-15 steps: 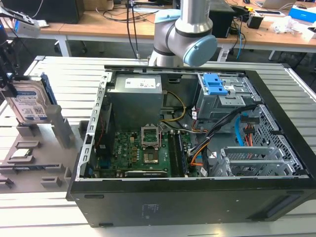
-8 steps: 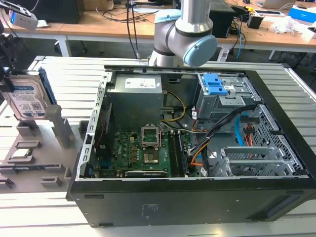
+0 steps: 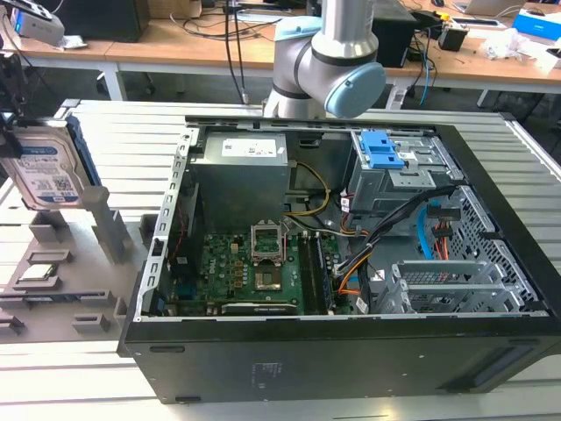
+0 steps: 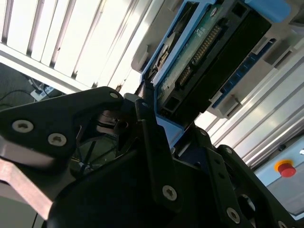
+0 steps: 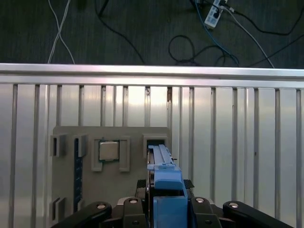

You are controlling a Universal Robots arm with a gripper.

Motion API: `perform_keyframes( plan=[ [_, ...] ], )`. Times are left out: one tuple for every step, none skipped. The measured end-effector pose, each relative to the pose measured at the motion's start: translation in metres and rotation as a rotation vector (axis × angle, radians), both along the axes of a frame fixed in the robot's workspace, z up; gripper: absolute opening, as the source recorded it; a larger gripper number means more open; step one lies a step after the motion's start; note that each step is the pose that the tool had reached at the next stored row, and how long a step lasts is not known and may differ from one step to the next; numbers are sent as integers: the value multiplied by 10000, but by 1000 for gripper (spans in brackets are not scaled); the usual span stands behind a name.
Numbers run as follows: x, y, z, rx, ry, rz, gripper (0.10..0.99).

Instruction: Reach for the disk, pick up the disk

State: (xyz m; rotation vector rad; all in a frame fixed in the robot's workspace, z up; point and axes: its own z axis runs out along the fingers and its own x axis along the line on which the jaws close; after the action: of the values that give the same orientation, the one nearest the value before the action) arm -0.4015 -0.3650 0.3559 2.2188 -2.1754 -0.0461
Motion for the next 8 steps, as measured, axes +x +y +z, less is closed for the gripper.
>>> perform_keyframes(
  plan=[
    [0,1,15,0,1,-1,369],
    [0,1,22,0,1,-1,369],
    [0,1,30,0,0,0,369],
    [0,1,40,0,0,-1,369],
    [0,1,47,0,1,0,369],
    [0,1,54,0,0,0,369],
    [0,1,62,0,0,0,369],
    [0,1,72,0,0,-1,369]
  ],
)
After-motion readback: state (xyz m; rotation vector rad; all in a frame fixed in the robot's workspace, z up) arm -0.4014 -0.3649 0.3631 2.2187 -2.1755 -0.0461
